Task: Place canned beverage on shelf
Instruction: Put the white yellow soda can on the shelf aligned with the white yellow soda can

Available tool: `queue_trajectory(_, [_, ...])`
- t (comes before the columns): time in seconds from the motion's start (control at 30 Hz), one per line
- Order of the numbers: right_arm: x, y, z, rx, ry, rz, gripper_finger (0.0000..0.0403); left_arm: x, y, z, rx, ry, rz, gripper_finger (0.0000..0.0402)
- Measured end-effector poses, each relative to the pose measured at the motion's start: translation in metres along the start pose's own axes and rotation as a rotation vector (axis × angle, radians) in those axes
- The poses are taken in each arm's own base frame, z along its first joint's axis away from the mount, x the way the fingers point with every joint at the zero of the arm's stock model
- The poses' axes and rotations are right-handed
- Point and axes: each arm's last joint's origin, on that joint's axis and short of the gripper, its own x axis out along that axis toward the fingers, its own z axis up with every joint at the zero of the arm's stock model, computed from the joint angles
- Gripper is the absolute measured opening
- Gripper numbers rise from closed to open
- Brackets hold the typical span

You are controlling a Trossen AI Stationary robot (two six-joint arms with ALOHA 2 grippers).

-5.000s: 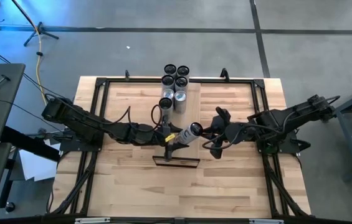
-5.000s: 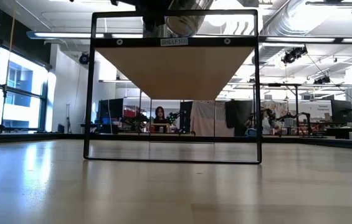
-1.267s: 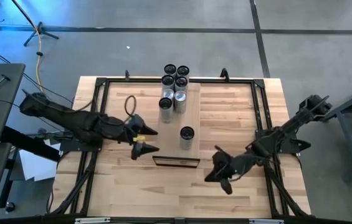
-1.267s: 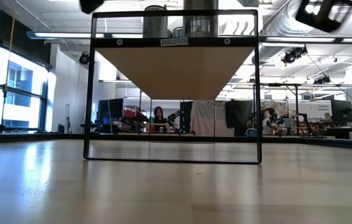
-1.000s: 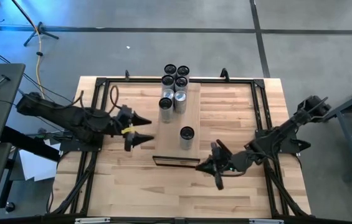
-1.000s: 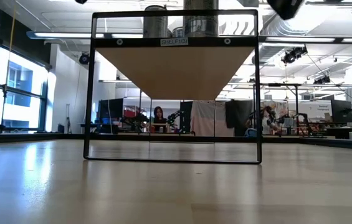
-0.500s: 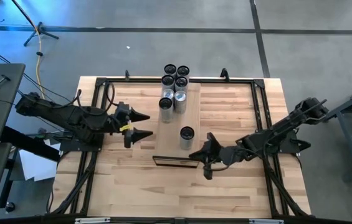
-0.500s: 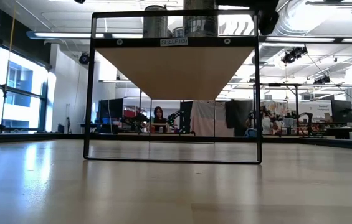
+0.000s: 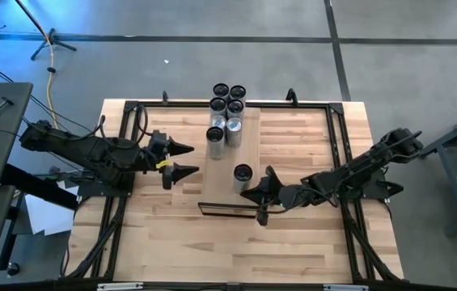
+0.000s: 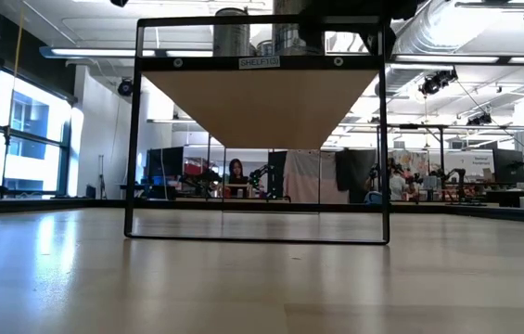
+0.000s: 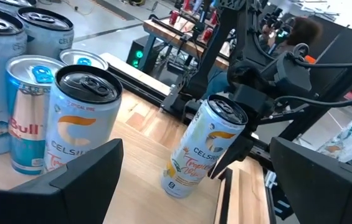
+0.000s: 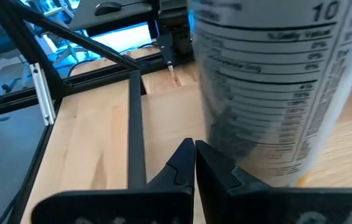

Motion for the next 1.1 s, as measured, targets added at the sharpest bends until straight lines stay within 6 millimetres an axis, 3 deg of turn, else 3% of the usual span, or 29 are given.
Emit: queue_trajectory(1.1, [0.022, -0.05, 0.021, -0.012, -0.031, -0.111, 0.0, 0.0, 0.001, 0.001, 0.001, -0.021, 0.035, 0.0374])
